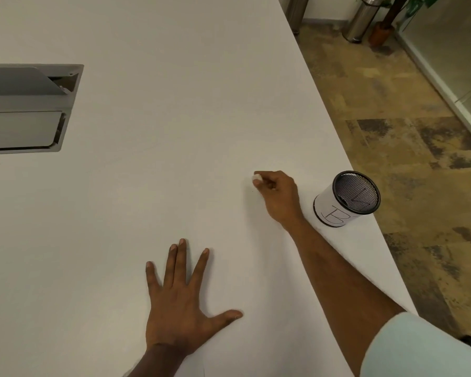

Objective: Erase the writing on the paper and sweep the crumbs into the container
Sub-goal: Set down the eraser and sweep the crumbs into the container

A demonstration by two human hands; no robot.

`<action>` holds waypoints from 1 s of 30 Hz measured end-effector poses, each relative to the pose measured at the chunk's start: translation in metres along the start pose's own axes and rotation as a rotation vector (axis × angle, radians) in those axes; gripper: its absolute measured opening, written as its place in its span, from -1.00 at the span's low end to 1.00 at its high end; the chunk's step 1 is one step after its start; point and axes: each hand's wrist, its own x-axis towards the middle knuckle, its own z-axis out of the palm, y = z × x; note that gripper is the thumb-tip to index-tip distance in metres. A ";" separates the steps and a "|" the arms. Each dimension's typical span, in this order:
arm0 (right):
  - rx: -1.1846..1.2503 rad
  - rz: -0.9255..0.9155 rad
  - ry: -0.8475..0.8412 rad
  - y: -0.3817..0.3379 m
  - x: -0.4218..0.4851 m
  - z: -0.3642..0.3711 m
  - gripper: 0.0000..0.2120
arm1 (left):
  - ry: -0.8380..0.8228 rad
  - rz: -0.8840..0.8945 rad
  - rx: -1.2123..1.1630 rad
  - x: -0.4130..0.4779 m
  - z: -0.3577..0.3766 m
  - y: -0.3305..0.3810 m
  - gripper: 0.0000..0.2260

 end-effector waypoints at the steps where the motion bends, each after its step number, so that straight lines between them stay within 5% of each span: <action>1: -0.041 -0.012 -0.040 -0.001 0.002 0.004 -0.86 | 0.010 0.005 -0.010 -0.001 0.000 0.000 0.05; 5: -0.119 -0.030 0.016 0.005 0.008 0.014 -0.84 | 0.084 0.026 -0.070 -0.004 0.000 -0.001 -0.02; 9: -0.184 -0.235 0.147 0.000 -0.017 0.018 -0.91 | 0.195 0.052 -0.102 -0.007 0.003 -0.002 -0.14; 13: -0.059 -0.261 -0.195 -0.017 -0.077 0.035 -0.85 | 0.301 0.138 -0.079 -0.009 0.007 -0.004 -0.41; 19: 0.392 0.332 -0.764 -0.033 -0.112 0.050 -0.70 | 0.303 0.306 -0.070 -0.009 0.016 -0.007 -0.62; 23: 0.632 0.441 -0.603 -0.038 -0.099 0.066 -0.69 | 0.297 0.305 -0.079 -0.009 0.016 -0.008 -0.63; 27: 0.349 0.120 -0.185 -0.032 -0.091 0.065 -0.72 | 0.280 0.288 -0.105 -0.010 0.016 -0.008 -0.62; 30: -0.008 -0.281 -0.360 -0.026 -0.108 0.069 -0.69 | 0.292 0.303 -0.124 -0.008 0.013 -0.008 -0.65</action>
